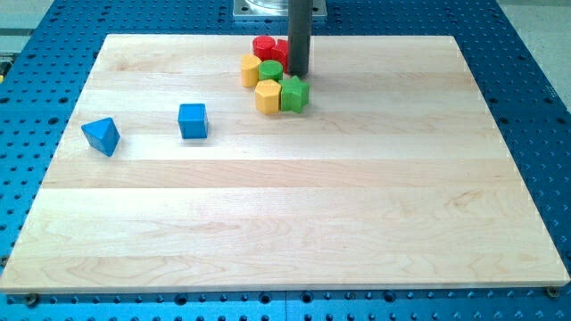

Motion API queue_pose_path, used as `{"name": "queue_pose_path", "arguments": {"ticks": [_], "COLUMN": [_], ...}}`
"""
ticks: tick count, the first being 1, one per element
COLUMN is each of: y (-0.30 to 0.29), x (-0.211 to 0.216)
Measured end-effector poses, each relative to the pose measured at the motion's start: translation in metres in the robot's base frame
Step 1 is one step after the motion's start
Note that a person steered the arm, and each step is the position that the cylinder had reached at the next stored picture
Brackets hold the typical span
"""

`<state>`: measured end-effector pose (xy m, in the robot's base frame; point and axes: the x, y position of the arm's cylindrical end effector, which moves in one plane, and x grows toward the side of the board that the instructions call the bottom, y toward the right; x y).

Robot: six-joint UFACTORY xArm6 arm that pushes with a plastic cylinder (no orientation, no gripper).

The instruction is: Separate red blocks from each other

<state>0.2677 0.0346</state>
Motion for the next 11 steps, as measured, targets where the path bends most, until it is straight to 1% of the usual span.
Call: {"name": "queue_pose_path", "arguments": {"ticks": [2, 3, 4, 5, 6, 7, 8, 9, 10, 11], "y": [-0.033, 0.009, -0.07, -0.173, -0.229, -0.213, -0.157, -0.161, -0.2, -0.22], "x": [-0.017, -0.052, -0.051, -0.023, 0.011, -0.018, -0.045, 0.012, 0.103, 0.1]}}
